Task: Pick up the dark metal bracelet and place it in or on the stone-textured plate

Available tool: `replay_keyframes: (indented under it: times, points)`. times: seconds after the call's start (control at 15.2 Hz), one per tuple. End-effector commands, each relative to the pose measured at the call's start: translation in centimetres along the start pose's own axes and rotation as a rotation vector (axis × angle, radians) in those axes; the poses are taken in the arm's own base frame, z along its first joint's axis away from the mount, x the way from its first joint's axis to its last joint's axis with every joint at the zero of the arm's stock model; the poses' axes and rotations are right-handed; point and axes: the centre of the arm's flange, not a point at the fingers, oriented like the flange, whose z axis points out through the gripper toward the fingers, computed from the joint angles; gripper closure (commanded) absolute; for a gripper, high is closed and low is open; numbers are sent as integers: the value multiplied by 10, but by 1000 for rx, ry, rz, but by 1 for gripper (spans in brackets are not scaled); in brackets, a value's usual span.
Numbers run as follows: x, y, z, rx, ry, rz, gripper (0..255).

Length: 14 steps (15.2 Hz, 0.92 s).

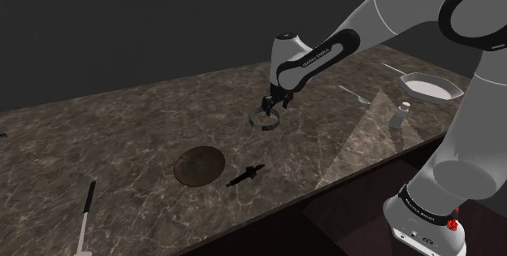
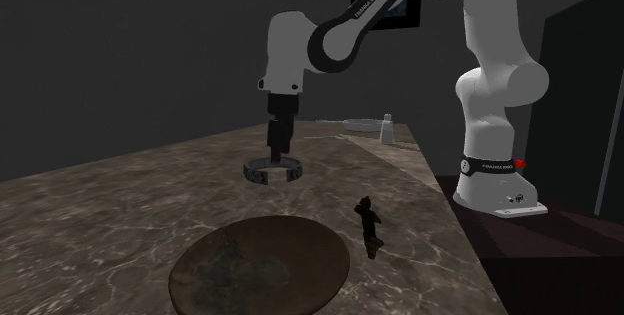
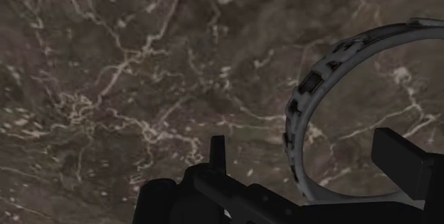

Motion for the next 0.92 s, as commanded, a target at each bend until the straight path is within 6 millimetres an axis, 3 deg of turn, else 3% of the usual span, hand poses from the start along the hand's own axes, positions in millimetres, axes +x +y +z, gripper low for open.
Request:
replay_keyframes:
  times: [0.0, 0.4, 0.46, 0.86]
  points:
    - [0, 0, 4, 0, 1, 0, 0]
    - [0, 0, 4, 0, 1, 0, 0]
    - [0, 0, 4, 0, 1, 0, 255]
    - [0, 0, 4, 0, 1, 0, 255]
